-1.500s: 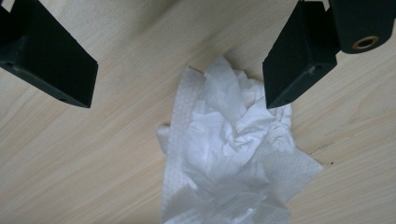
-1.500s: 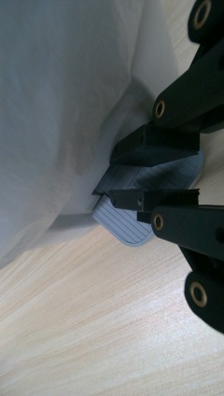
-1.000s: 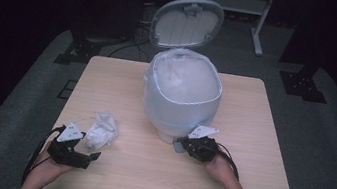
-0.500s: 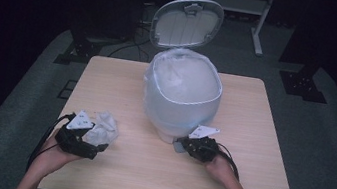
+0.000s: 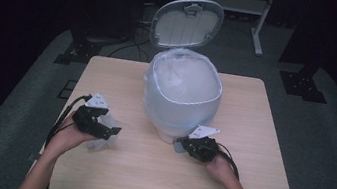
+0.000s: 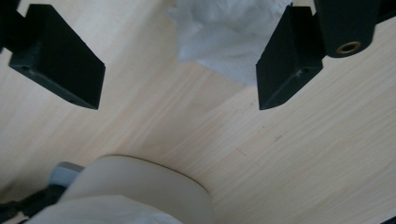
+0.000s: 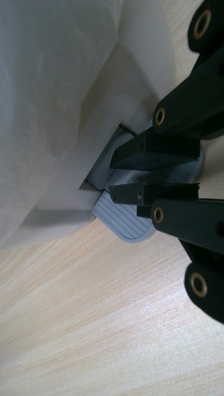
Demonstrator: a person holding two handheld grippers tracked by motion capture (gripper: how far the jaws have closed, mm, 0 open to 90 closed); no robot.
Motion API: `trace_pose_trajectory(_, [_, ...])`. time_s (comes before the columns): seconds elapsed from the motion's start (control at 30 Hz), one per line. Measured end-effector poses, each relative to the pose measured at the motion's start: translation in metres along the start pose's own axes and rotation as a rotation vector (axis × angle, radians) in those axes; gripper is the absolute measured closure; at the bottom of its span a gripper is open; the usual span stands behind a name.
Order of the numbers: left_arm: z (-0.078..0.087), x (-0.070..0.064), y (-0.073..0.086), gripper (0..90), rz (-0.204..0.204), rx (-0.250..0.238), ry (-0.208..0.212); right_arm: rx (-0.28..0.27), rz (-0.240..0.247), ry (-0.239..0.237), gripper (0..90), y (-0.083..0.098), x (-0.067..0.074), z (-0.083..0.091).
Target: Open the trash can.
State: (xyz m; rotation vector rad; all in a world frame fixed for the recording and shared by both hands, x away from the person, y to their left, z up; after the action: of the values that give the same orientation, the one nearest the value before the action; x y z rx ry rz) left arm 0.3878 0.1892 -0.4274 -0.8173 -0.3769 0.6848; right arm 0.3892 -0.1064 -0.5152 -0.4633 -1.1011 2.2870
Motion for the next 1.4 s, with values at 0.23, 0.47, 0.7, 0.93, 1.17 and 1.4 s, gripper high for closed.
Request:
trace_pose_trajectory(0.23, [-0.025, 0.018, -0.008, 15.2, 0.014, 0.040, -0.014, -0.001, 0.003, -0.001, 80.7, 0.000, 0.000, 0.000])
trace_pose_trajectory(0.47, [-0.044, 0.030, 0.003, 21.2, 0.017, 0.106, -0.017, -0.002, 0.006, -0.003, 80.7, 0.000, -0.001, 0.000])
trace_pose_trajectory(0.7, [-0.050, 0.033, 0.024, 26.2, 0.022, 0.147, -0.016, -0.002, 0.008, -0.002, 80.6, 0.000, -0.001, 0.000])
trace_pose_trajectory(0.93, [-0.045, 0.031, 0.051, 30.4, 0.016, 0.185, -0.016, -0.003, 0.004, -0.002, 80.6, 0.000, 0.000, 0.000])
trace_pose_trajectory(1.17, [-0.045, 0.027, 0.067, 40.3, 0.027, 0.193, 0.010, -0.003, 0.005, 0.000, 80.2, 0.000, -0.001, 0.000])
trace_pose_trajectory(1.4, [-0.049, 0.025, 0.072, 53.4, 0.004, 0.178, 0.017, -0.004, 0.000, 0.000, 80.2, 0.000, -0.001, 0.000])
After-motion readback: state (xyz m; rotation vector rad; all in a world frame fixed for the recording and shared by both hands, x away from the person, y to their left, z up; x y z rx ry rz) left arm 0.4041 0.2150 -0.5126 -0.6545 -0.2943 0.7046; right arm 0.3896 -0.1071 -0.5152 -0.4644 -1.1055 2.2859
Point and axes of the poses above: each handheld gripper's, and its own axes: z roughly backward along the jaws, y roughly out of its underside, x roughly to its left, the point moved 7 cm from there along -z, roughly forward along the jaws, and after that the axes turned 6 degrees about -x, right-handed, at the moved point
